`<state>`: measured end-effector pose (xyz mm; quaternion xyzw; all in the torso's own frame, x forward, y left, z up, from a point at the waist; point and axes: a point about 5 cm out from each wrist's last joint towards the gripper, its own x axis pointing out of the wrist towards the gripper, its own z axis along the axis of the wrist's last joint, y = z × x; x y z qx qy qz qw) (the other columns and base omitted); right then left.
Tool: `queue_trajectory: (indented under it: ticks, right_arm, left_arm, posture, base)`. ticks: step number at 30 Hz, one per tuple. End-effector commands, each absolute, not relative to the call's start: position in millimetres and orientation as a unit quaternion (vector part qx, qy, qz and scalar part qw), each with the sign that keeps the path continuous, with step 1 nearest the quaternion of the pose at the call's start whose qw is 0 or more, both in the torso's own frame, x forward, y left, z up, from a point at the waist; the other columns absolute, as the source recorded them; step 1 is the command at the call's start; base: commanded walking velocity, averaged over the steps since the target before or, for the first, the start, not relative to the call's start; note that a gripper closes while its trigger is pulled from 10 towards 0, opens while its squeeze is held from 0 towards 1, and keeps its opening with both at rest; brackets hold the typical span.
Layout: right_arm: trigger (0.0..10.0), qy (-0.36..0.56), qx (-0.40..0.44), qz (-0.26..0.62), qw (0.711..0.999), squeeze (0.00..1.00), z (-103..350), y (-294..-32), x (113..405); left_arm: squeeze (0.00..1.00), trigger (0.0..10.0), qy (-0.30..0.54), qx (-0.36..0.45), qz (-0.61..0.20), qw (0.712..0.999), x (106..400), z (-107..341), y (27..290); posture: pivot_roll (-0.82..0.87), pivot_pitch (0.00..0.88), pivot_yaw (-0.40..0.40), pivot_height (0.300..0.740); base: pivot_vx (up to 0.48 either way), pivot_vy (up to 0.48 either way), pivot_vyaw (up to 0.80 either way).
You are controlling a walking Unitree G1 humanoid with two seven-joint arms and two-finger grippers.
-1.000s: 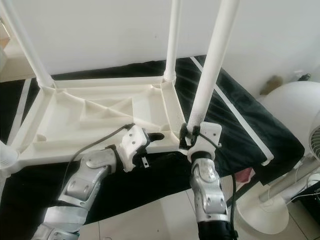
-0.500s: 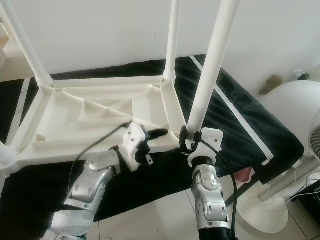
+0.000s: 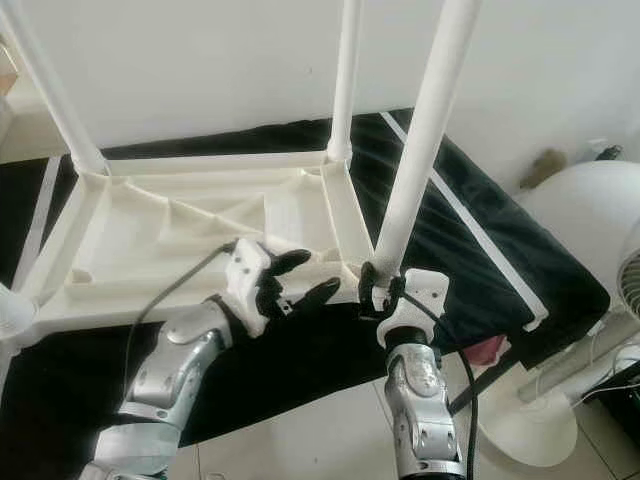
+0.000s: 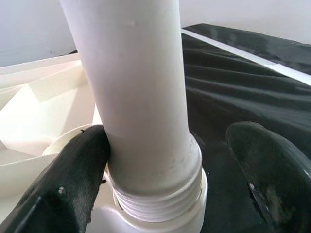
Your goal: Building children table
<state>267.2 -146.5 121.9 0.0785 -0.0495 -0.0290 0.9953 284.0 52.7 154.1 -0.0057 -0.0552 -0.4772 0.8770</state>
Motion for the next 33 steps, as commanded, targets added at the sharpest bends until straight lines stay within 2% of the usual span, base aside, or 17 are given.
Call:
queue_trajectory:
  ticks: [1, 10, 14, 33]
  right_arm:
    - [10.0, -0.046, 0.08, -0.033, 0.995, 0.0, 119, -149, 265]
    - [10.0, -0.039, 0.082, -0.034, 0.995, 0.0, 116, -151, 262]
    - [10.0, -0.035, 0.08, -0.033, 0.996, 0.0, 113, -151, 261]
    - [10.0, -0.033, 0.043, -0.008, 0.999, 0.0, 108, -168, 273]
  left_arm:
    - [0.0, 10.0, -0.056, -0.002, -0.486, 0.872, 283, 153, 51]
    - [0.0, 10.0, -0.047, -0.004, -0.49, 0.87, 278, 152, 51]
    - [0.0, 10.0, -0.038, -0.004, -0.496, 0.867, 277, 147, 52]
    - [0.0, 10.0, -0.06, 0.052, -0.5, 0.862, 298, 150, 50]
  posture:
    - [-0.09, 0.033, 0.006, 0.74]
    - [-0.08, 0.039, -0.001, 0.74]
    - [-0.08, 0.014, -0.002, 0.74]
    - [-0.09, 0.0, -0.008, 0.74]
  base:
    - [0.0, 0.0, 0.0]
    - [0.0, 0.0, 0.0]
    - [0.0, 0.0, 0.0]
    - [0.0, 0.0, 0.0]
